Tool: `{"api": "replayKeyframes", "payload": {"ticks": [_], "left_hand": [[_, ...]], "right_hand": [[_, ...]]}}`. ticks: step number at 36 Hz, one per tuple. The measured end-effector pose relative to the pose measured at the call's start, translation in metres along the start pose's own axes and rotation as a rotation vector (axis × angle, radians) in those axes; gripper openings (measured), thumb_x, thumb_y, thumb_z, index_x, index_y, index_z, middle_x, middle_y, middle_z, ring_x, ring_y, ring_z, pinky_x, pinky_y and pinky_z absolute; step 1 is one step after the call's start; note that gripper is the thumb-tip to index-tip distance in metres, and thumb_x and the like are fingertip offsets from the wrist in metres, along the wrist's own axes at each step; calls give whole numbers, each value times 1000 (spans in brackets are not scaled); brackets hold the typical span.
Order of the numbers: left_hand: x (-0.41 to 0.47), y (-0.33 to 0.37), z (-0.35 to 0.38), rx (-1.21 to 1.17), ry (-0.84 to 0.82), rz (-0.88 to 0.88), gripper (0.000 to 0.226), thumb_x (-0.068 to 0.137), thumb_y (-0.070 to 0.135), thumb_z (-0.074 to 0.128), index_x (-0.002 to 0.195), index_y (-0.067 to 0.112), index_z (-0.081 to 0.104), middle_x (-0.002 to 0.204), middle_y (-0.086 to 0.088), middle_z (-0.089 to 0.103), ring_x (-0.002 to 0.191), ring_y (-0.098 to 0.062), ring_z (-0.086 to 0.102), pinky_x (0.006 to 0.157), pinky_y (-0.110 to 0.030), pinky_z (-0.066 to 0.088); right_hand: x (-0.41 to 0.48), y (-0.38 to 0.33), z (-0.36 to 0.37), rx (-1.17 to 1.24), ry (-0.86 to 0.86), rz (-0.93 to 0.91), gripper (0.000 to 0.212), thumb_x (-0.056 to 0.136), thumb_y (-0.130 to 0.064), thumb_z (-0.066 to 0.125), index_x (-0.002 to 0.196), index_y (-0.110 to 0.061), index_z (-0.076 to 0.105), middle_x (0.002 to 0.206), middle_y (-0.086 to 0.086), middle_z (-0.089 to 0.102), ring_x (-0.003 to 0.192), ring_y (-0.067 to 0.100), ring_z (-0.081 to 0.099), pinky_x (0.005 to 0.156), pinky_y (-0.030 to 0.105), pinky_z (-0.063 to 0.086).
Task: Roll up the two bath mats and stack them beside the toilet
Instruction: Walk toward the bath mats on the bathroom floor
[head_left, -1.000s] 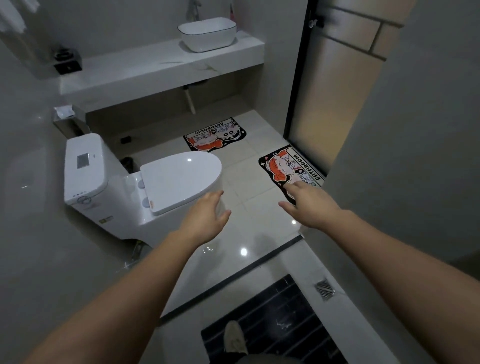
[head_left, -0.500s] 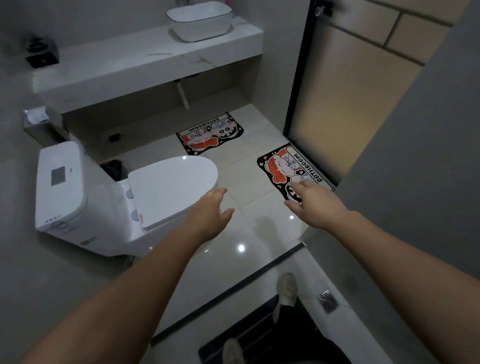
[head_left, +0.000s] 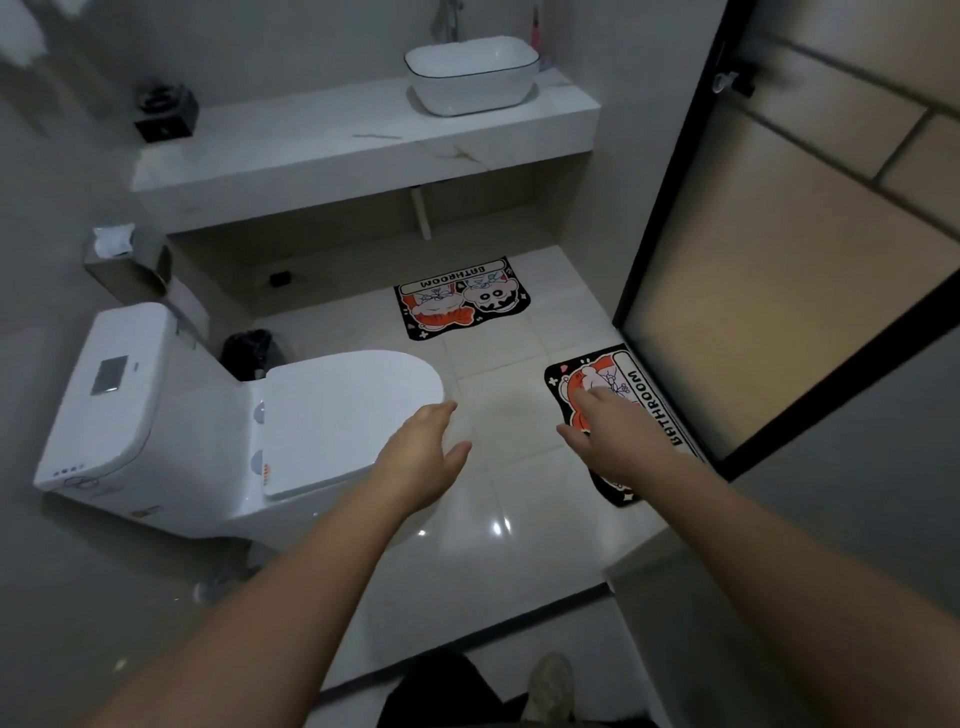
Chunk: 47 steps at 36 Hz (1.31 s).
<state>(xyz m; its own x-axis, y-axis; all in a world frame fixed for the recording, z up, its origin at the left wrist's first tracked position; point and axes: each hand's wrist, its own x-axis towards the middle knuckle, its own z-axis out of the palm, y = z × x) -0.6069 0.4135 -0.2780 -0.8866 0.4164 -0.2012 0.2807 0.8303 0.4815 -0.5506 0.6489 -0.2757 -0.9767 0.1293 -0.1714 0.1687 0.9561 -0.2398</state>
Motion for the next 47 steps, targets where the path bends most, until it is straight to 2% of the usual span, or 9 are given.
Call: {"api": "replayKeyframes", "payload": {"ticks": [2, 8, 12, 16, 22, 27, 37, 47], "left_hand": [[11, 3, 0, -5, 2, -21, 60, 94, 36, 50, 147, 18, 28, 151, -1, 34, 137, -19, 35, 111, -34, 31], [47, 4, -6, -17, 16, -27, 60, 95, 37, 49, 147, 17, 28, 152, -2, 34, 138, -18, 33, 112, -33, 29], [82, -1, -14, -24, 12, -19, 60, 95, 37, 48, 147, 18, 27, 153, -1, 32, 139, -18, 32, 112, -31, 27], [133, -9, -28, -9, 28, -1, 59, 95, 37, 49, 147, 18, 27, 153, -1, 33, 138, -19, 33, 111, -32, 28], [222, -24, -54, -13, 1, 61, 60, 95, 37, 49, 147, 18, 27, 153, -3, 32, 138, -20, 33, 111, -35, 29], [293, -40, -78, -19, -16, 96, 62, 93, 38, 50, 148, 20, 26, 151, -2, 35, 136, -20, 36, 110, -36, 32], [394, -54, -98, 5, -43, 123, 63, 94, 38, 50, 148, 17, 25, 153, -3, 33, 138, -20, 33, 111, -35, 30], [481, -39, -86, 1, -20, 30, 62, 94, 35, 51, 147, 15, 27, 152, -5, 34, 138, -21, 34, 111, -35, 30]], "right_hand": [[12, 5, -3, 26, 3, -1, 47, 93, -45, 45, 127, -13, 43, 120, 10, 55, 102, 26, 55, 83, 39, 48], [49, 16, -6, 27, -22, -11, 43, 93, -44, 46, 122, -13, 45, 122, 10, 53, 103, 28, 55, 82, 37, 46], [84, 24, -14, 20, -41, -4, 55, 93, -45, 46, 137, -14, 39, 137, 10, 47, 119, 28, 50, 94, 39, 44], [128, 26, -26, 11, -36, 24, 58, 94, -45, 45, 142, -15, 34, 142, 10, 43, 125, 30, 46, 99, 41, 43], [207, 23, -42, -10, -12, 62, 55, 95, -43, 44, 140, -13, 37, 139, 10, 46, 122, 29, 48, 96, 40, 42], [272, 22, -54, -66, -18, 57, 52, 94, -45, 44, 136, -14, 40, 129, 10, 52, 109, 29, 55, 89, 41, 48], [366, 32, -79, -63, -28, 97, 56, 94, -45, 45, 141, -15, 35, 137, 11, 48, 119, 32, 51, 95, 40, 45], [468, 81, -86, -36, -54, 49, 56, 94, -46, 44, 141, -16, 35, 138, 10, 47, 119, 31, 51, 94, 44, 47]]}}
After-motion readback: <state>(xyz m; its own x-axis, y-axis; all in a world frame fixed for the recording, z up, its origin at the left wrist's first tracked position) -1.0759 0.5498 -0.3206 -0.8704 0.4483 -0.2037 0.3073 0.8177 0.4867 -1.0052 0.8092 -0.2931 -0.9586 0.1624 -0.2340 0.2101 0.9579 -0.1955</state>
